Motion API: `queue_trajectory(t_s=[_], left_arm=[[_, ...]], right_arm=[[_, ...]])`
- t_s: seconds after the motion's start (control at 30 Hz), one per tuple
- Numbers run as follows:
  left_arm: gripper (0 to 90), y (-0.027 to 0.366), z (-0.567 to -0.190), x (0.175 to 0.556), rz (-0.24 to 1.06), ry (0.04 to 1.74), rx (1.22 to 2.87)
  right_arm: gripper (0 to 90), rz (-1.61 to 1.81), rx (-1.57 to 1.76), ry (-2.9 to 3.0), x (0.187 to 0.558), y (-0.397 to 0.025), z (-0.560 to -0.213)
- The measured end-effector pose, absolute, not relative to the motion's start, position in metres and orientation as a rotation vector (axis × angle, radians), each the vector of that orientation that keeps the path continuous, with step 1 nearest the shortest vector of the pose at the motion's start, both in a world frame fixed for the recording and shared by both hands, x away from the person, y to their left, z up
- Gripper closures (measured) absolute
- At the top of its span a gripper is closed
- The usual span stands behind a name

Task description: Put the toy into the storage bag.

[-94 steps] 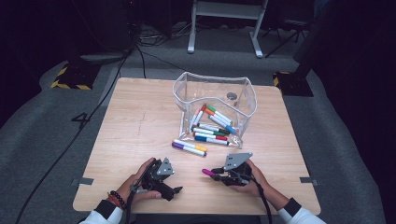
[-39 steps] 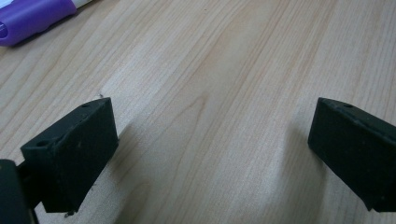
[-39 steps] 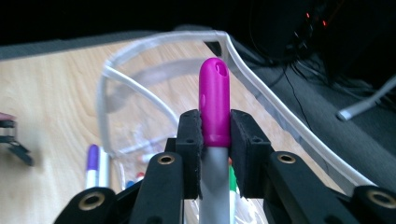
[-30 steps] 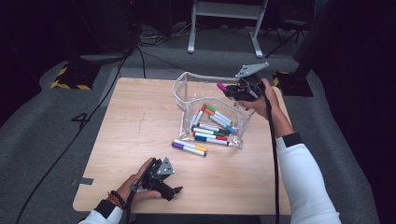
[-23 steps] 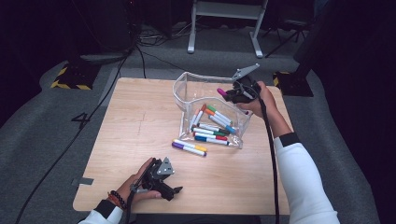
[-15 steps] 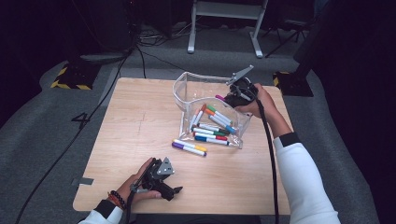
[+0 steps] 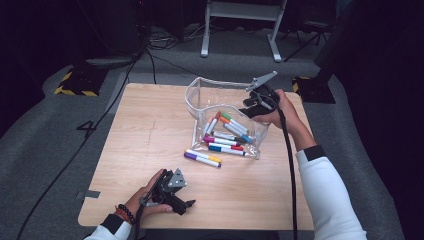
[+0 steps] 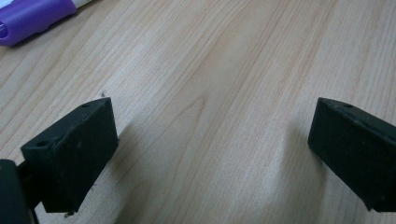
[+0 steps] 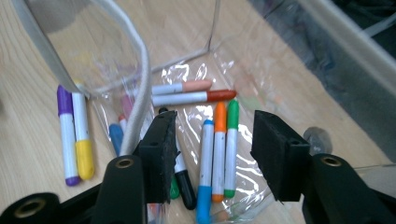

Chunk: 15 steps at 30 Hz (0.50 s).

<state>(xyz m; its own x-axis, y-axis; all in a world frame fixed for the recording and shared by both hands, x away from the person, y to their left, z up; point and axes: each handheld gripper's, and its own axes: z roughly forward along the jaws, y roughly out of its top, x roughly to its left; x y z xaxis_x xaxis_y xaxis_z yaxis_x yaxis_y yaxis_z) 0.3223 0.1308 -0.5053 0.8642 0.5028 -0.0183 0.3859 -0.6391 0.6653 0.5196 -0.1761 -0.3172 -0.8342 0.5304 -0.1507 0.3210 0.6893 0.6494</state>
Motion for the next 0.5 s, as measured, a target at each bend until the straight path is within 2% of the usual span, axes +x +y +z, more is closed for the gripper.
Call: queue_trajectory(t_s=[0.23,0.43,0.5], left_arm=[[1.9,0.138,-0.505,0.322,0.222,0.641,2.341],[1.9,0.144,-0.505,0.323,0.223,0.644,2.340],[1.8,0.145,-0.505,0.323,0.224,0.642,2.342]], right_arm=[[45.9,1.134,0.675,2.478,0.502,-0.204,-0.305],[45.4,1.260,0.558,2.431,0.457,-0.217,-0.300],[45.5,1.273,0.549,2.423,0.453,-0.218,-0.300]])
